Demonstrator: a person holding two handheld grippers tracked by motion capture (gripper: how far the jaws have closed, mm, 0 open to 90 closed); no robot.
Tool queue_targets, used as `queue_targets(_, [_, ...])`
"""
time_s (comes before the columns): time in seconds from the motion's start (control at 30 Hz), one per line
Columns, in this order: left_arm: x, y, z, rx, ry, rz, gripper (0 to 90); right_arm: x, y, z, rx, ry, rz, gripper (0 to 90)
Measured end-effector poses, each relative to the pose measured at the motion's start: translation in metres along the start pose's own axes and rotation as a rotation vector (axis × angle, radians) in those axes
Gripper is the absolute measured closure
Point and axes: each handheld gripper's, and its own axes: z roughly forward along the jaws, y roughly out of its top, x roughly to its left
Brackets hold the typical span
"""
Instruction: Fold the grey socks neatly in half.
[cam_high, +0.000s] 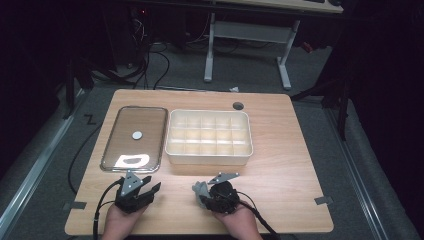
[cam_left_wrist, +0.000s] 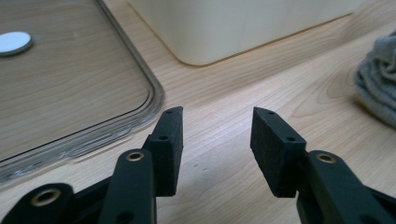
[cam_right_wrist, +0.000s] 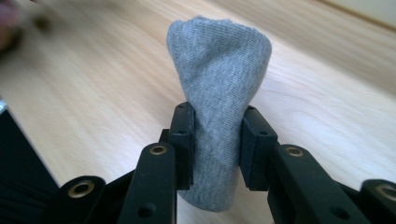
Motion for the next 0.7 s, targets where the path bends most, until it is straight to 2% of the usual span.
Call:
queue_targets(0.07, [0.0,-0.001,0.0,0.011,-0.01,0.007,51.4,-0.007,-0.001,-0.005,0.013,-0.023,0.013,70.6])
queue_targets(0.1, [0.0,-0.002,0.0,0.013,-0.009,0.02,50.5,-0.014,-0.003,-0.01,0.016,-0.043,0.034,70.5])
queue_targets(0.13, [-0.001,-0.002,0.0,0.012,-0.004,0.034,50.2,-0.018,-0.003,-0.012,0.017,-0.053,0.034,70.5])
queue_targets(0.2, [-0.001,-0.002,0.0,0.012,-0.009,0.034,49.1,-0.021,-0.004,-0.015,0.018,-0.064,0.048,70.5])
queue_targets(0.3, [0.0,-0.003,0.0,0.007,-0.039,0.038,48.1,-0.034,-0.008,-0.023,0.018,-0.096,0.068,70.4])
queue_targets(0.33, [0.0,-0.003,0.0,0.007,-0.039,0.038,45.4,-0.034,-0.008,-0.023,0.018,-0.096,0.068,70.4])
queue_targets(0.37, [0.0,-0.003,0.0,0.013,-0.053,0.043,44.7,-0.039,-0.01,-0.027,0.022,-0.11,0.089,70.2])
queue_targets(0.57, [-0.001,-0.003,0.001,0.018,-0.066,0.051,43.5,-0.05,-0.015,-0.034,0.038,-0.144,0.098,69.7])
queue_targets(0.7, [-0.001,-0.005,0.002,0.027,-0.063,0.049,43.2,-0.06,-0.018,-0.043,0.056,-0.19,0.113,69.6])
